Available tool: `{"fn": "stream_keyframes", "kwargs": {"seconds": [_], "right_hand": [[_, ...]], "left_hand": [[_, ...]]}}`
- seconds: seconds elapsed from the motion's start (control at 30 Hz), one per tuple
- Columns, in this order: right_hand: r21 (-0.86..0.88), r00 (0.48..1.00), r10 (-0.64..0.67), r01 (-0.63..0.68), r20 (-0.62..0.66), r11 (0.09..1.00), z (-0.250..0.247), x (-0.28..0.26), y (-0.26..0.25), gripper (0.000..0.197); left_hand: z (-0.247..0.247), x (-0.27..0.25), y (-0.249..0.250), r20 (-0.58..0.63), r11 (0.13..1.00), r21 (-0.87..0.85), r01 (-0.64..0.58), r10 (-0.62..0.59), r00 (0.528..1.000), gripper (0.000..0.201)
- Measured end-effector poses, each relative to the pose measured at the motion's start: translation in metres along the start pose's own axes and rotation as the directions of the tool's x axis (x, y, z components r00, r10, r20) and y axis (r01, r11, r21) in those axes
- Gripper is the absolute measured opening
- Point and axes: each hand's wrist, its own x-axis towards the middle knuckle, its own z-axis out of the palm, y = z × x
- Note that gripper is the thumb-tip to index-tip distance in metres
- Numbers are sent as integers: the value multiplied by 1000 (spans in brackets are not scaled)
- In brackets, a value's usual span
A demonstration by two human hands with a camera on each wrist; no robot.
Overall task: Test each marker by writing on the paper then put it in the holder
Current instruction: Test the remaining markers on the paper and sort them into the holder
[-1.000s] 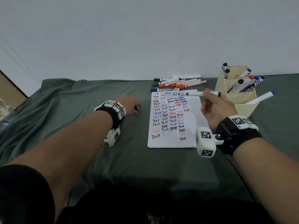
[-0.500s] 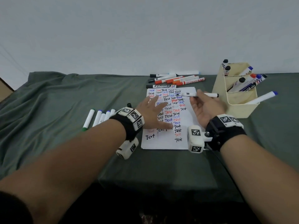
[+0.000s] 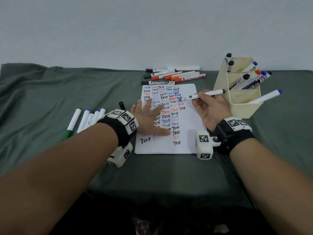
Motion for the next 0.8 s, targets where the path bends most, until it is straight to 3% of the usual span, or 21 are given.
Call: {"fn": "stream_keyframes", "kwargs": {"seconds": [0.27,0.53,0.8], "right_hand": [[-198,988,-69,97,142,975,1,-6,6,31],[-392,974,-210,224,80,892,-1,-4,12,24],[-489,967,-223,254,122,835,-1,-2,15,24]], "left_hand": [[-2,-3,4,13,1000,-2,16,-16,1000,122],[-1,-1,3,25,1000,-17,21,-20,999,123],[-1,-1,2,20,1000,-25,19,-18,1000,122]]}}
